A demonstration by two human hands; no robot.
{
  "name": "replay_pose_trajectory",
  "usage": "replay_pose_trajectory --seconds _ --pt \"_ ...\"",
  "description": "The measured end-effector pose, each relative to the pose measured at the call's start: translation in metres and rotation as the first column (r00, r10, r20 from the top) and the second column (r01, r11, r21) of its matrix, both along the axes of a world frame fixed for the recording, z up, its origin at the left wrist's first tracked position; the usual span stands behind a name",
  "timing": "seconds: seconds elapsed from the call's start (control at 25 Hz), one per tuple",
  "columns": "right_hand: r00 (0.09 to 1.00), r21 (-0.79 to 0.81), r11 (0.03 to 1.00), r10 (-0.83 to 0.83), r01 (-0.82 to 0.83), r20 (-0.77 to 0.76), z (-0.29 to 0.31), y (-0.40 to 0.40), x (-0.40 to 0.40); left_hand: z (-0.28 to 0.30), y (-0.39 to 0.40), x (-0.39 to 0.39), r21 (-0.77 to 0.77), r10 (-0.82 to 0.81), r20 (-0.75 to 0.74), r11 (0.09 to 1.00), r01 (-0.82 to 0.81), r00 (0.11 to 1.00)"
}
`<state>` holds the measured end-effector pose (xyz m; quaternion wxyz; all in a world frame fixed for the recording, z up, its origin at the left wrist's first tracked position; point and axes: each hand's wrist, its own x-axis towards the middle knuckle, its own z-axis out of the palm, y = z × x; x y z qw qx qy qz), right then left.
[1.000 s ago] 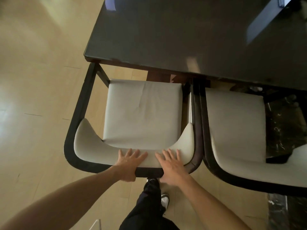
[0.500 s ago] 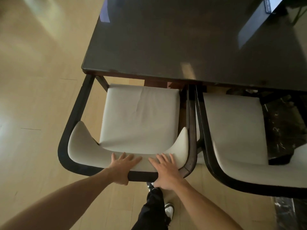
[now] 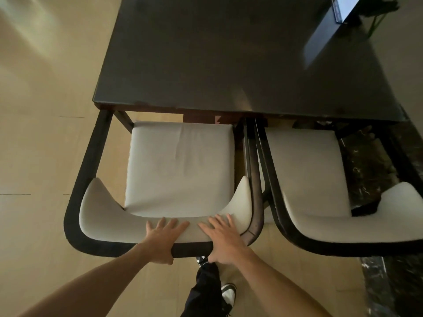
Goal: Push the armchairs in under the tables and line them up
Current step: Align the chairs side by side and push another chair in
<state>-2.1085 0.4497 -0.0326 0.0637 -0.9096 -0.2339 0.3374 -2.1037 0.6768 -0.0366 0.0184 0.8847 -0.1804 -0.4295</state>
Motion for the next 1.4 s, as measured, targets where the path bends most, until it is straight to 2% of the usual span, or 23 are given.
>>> replay_pose_trajectory --seconds 0.16,0.28,0.4,0.52,0.64,0.76,0.8,0.88,0.96,1.04,1.16,1.32,1.4 --pt "1.000 -0.006 1.000 -0.029 0.029 0.005 -0.008 0.005 -0.004 -0.003 0.001 0.001 0.008 -0.013 0.003 1.000 0.013 1.000" --pt "0.995 0.023 0.999 -0.029 0.031 -0.091 0.004 -0.001 0.003 -0.003 0.000 0.001 0.009 -0.017 0.016 1.000 0.017 1.000" --pt "0.953 0.125 0.966 -0.194 0.227 -0.234 0.030 -0.029 0.023 0.000 -0.001 0.004 0.007 -0.016 0.003 1.000 0.016 1.000" --pt "0.914 0.158 0.901 -0.389 0.404 -0.117 0.049 -0.073 0.041 0.003 -0.001 0.005 -0.004 -0.003 -0.009 1.000 0.003 1.000" --pt "0.788 0.203 0.773 -0.616 0.602 0.011 0.045 -0.123 0.051 0.005 -0.004 0.010 0.036 -0.019 -0.043 0.999 0.020 0.999" --pt "0.634 0.143 0.638 -0.770 0.757 0.079 0.029 -0.166 0.052 0.012 -0.023 0.025 0.070 0.035 -0.177 0.997 -0.022 0.984" --pt "0.614 0.083 0.618 -0.786 0.781 0.072 0.023 -0.177 0.050 0.017 -0.040 0.035 0.037 0.071 -0.210 0.997 -0.065 0.975" --pt "0.602 -0.031 0.601 -0.798 0.798 0.030 0.012 -0.196 0.044 0.026 -0.085 0.052 -0.130 0.208 -0.230 0.962 -0.241 0.951" --pt "0.609 -0.092 0.612 -0.791 0.786 -0.055 0.003 -0.213 0.043 0.034 -0.132 0.068 -0.316 0.350 -0.220 0.857 -0.406 0.910" --pt "0.609 -0.108 0.626 -0.779 0.773 -0.149 -0.004 -0.223 0.046 0.040 -0.170 0.081 -0.427 0.428 -0.236 0.761 -0.489 0.872" --pt "0.584 -0.068 0.610 -0.780 0.789 -0.224 -0.004 -0.229 0.049 0.038 -0.209 0.093 -0.474 0.505 -0.273 0.670 -0.571 0.819" --pt "0.529 0.042 0.549 -0.779 0.835 -0.337 0.005 -0.236 0.055 0.029 -0.237 0.102 -0.421 0.559 -0.214 0.687 -0.593 0.801" --pt "0.533 0.063 0.549 -0.768 0.833 -0.356 0.010 -0.235 0.055 0.026 -0.244 0.099 -0.394 0.595 -0.151 0.696 -0.600 0.790"
